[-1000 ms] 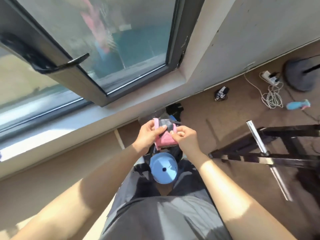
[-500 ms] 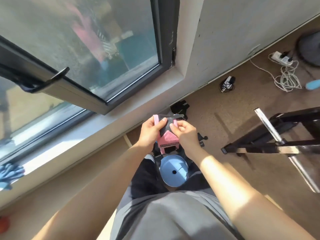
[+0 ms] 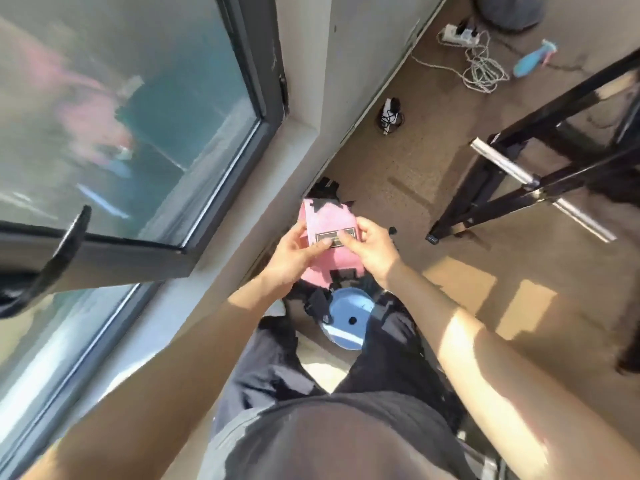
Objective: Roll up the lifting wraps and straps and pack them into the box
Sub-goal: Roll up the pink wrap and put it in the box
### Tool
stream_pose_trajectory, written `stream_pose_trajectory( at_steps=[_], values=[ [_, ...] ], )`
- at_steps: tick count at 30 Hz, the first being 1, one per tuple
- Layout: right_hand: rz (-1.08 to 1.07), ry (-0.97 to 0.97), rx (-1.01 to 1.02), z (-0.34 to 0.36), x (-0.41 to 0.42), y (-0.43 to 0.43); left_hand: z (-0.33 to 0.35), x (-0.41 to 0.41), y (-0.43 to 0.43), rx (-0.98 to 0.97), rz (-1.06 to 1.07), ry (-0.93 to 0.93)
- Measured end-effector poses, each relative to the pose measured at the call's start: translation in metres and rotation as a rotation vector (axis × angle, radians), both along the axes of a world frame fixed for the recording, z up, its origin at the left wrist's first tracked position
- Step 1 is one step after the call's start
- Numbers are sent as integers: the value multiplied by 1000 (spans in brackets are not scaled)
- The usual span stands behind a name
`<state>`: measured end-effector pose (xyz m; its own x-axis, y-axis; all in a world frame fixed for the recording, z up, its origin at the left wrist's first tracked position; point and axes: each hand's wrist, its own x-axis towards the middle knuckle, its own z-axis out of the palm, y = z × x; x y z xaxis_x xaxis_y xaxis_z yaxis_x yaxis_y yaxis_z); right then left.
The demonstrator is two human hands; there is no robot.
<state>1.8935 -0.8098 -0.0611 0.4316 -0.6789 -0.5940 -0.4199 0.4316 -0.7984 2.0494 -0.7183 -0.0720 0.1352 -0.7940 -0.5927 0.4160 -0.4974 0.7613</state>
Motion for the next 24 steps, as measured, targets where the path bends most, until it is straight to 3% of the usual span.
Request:
stream_pose_trajectory(
  at_steps=[5, 14, 19, 24],
  values=[
    [-157, 1, 104, 1, 2, 24, -3, 18, -2, 52, -42, -31],
    [23, 172, 152, -29, -59, 83, -8, 5, -9, 118, 3, -78],
    [-47, 75, 130, -34, -89, 86, -15, -27, 3, 170, 50, -83],
    [-173, -41, 141, -19, -97, 69, -10, -67, 24, 199, -85, 6]
  ],
)
